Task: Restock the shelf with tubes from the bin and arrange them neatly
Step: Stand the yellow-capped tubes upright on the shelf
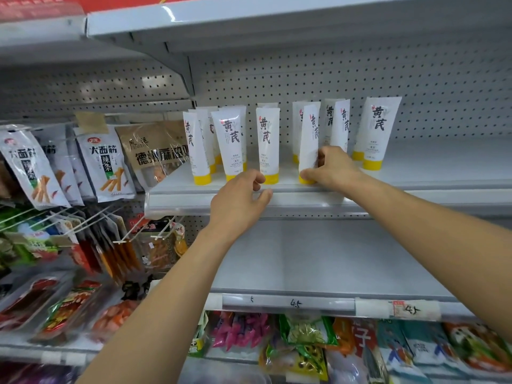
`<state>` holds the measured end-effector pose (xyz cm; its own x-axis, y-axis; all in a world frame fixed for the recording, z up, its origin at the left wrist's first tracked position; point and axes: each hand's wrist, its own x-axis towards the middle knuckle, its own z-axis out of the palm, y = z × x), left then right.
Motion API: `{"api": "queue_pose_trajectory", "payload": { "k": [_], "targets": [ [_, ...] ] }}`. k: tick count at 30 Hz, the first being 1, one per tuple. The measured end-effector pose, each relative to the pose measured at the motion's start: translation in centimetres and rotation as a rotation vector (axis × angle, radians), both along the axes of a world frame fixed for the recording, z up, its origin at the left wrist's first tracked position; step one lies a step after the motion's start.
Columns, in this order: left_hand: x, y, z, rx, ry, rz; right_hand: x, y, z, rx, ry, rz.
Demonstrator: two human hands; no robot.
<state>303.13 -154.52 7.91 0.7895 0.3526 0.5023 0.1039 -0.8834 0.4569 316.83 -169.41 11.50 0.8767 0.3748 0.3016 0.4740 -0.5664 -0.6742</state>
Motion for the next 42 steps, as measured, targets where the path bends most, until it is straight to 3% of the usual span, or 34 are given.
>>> {"api": "queue_pose_trajectory", "payload": {
  "k": [3, 6, 10, 14, 20, 31, 34, 36, 42],
  "targets": [
    [-0.9, 0.4, -0.4, 0.006, -0.012, -0.007, -0.9, -0.4, -0.8, -0.013, -0.100, -0.075],
    [-2.2, 0.8, -1.5, 0.006, -0.025, -0.018, -3.4, -0.8, -2.3, 0.001, -0.345, -0.132],
    [-4.3, 1.5, -3.9, 0.030, 0.004, -0.045, -8.0, -0.3, -5.7, -0.091, -0.508, -0.043],
    [-6.7, 3.5, -7.3, 0.049, 0.121, -0.030, -11.4, 1.8, -9.8, -0.250, -0.448, 0.043],
    [-11.3, 8.5, -15.0, -0.131, 0.336, 0.012, -15.2, 5.8, -18.1, -0.441, -0.203, 0.213],
    [-18.6, 15.6, -36.7, -0.842, 0.723, 0.333, -17.7, 13.4, -39.1, -0.852, 0.249, 0.571],
    [-19.0, 14.6, -42.4, -1.235, 0.849, 0.407, -17.7, 14.0, -45.6, -0.986, 0.336, 0.640],
    [-18.4, 13.2, -46.0, -1.438, 0.879, 0.460, -17.4, 14.2, -49.5, -1.031, 0.360, 0.670],
    [-14.5, 8.0, -55.7, -1.755, 0.811, 0.649, -15.5, 14.9, -57.2, -1.127, 0.288, 0.691]
  ]
}}
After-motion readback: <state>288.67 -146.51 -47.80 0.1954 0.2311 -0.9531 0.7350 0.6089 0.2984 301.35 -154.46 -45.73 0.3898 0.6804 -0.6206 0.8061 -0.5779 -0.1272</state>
